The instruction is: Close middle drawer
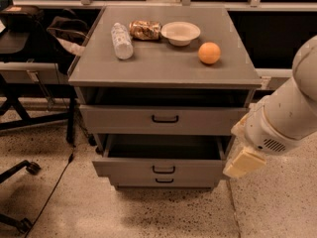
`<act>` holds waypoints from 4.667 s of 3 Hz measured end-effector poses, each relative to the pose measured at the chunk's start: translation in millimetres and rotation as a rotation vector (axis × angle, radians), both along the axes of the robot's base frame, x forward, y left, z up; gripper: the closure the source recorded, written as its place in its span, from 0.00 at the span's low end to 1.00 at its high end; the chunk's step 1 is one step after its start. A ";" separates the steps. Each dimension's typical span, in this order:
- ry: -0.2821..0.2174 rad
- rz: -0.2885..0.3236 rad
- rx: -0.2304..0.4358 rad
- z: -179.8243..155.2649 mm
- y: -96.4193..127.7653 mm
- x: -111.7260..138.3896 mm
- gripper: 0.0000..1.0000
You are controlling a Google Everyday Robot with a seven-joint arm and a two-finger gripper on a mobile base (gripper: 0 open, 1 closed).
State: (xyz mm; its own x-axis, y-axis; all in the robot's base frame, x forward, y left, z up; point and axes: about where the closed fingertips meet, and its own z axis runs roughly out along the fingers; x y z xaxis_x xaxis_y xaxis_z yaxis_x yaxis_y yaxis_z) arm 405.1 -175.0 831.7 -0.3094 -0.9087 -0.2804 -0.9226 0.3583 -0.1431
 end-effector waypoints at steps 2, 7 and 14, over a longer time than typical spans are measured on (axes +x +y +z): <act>0.044 -0.004 0.104 -35.5 6.9 10.2 0.84; 0.135 -0.123 0.222 -130.5 24.6 0.4 1.00; 0.250 -0.144 0.418 -244.9 78.7 42.5 1.00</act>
Offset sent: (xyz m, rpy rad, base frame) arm 0.0221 0.0122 -0.0731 0.1953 0.1069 -0.0070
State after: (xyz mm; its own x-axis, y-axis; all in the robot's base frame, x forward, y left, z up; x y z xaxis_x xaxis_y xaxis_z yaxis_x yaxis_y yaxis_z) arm 447.7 -96.3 586.8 -0.5273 -0.6778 -0.5124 -0.8474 0.4638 0.2585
